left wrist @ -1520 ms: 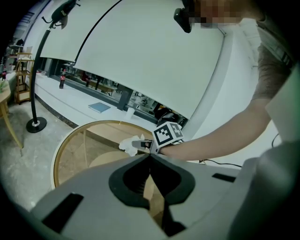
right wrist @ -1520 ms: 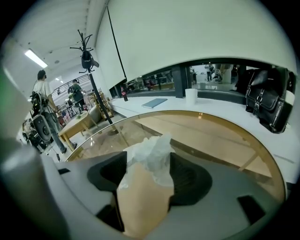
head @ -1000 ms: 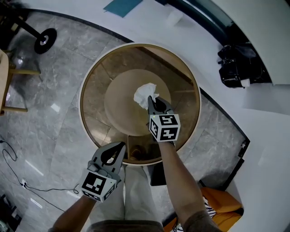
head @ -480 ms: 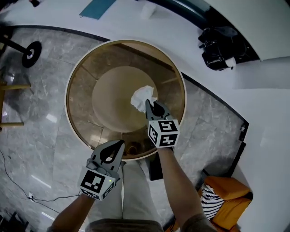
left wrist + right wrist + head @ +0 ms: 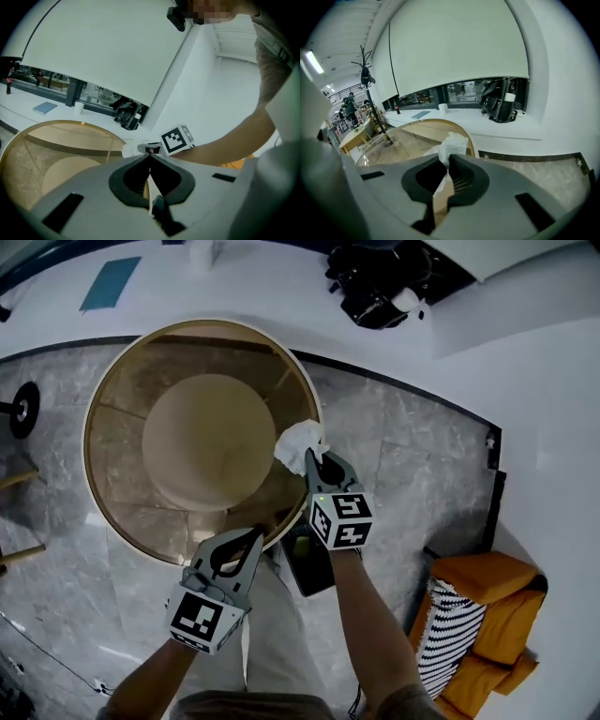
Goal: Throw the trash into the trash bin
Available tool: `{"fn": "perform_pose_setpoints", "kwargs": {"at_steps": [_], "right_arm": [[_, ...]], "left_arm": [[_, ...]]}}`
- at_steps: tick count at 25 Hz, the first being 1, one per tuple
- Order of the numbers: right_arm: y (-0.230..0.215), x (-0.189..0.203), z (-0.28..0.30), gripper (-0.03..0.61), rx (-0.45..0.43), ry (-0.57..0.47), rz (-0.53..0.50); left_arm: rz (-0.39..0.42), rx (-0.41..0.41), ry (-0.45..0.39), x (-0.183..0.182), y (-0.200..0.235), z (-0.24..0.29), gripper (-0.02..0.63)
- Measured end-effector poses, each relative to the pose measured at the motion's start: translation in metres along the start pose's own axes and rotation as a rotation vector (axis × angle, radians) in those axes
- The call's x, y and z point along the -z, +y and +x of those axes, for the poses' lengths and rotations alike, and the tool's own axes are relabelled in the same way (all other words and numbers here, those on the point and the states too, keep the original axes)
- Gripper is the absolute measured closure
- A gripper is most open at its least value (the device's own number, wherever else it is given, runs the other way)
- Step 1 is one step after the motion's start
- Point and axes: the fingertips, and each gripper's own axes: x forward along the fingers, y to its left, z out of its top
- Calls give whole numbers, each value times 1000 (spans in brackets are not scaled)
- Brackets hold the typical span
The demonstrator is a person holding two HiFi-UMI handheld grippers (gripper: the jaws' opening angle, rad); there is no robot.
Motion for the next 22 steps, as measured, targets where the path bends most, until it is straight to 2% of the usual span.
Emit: {"fn": "perform_pose_setpoints", "kwargs": {"at_steps": [6, 11, 16, 22], "right_arm": [[-71, 25, -55, 549, 120, -24, 86], [-115, 50, -96, 549, 195, -37, 155], [-135, 78, -122, 549, 227, -38, 202], [-133, 132, -135, 549, 235, 7, 254]], "left_arm": [[69, 136, 50, 1, -59, 42, 595], [83, 190, 79, 4, -97, 66, 595], [116, 220, 105, 13, -124, 81, 595], [149, 233, 134, 28, -135, 88, 595]]}}
